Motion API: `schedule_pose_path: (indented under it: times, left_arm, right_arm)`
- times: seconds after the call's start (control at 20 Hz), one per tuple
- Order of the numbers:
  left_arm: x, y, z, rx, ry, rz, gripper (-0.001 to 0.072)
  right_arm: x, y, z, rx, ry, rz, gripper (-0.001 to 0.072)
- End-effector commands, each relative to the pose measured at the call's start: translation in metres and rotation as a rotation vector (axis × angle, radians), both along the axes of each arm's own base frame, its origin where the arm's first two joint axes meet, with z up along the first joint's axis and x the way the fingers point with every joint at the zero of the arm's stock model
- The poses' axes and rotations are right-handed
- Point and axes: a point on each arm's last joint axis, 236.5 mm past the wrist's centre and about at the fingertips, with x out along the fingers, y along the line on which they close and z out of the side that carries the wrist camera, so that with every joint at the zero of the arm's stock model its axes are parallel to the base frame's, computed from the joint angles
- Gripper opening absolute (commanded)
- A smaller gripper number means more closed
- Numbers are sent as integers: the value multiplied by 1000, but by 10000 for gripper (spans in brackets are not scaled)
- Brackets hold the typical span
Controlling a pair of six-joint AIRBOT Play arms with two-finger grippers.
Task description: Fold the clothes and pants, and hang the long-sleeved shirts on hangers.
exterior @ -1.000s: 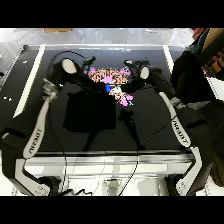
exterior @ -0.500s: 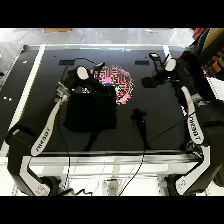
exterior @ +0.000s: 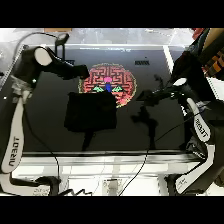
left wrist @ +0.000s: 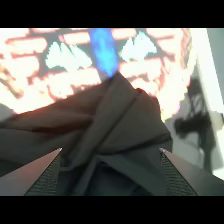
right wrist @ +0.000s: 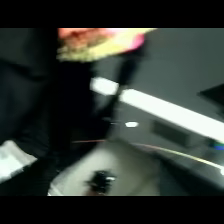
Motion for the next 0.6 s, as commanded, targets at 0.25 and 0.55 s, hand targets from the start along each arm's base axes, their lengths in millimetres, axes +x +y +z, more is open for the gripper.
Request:
schedule_pose_path:
  times: [0.25,0.55]
  left_arm:
    - [-12,-3,25,17,-56,-16,699]
    - [-14,-9,26,17,-57,-29,699]
  right_arm:
    - [17,115,-27,13,32,-186,689]
    - [-8,122,-47,-37,98,-85,689]
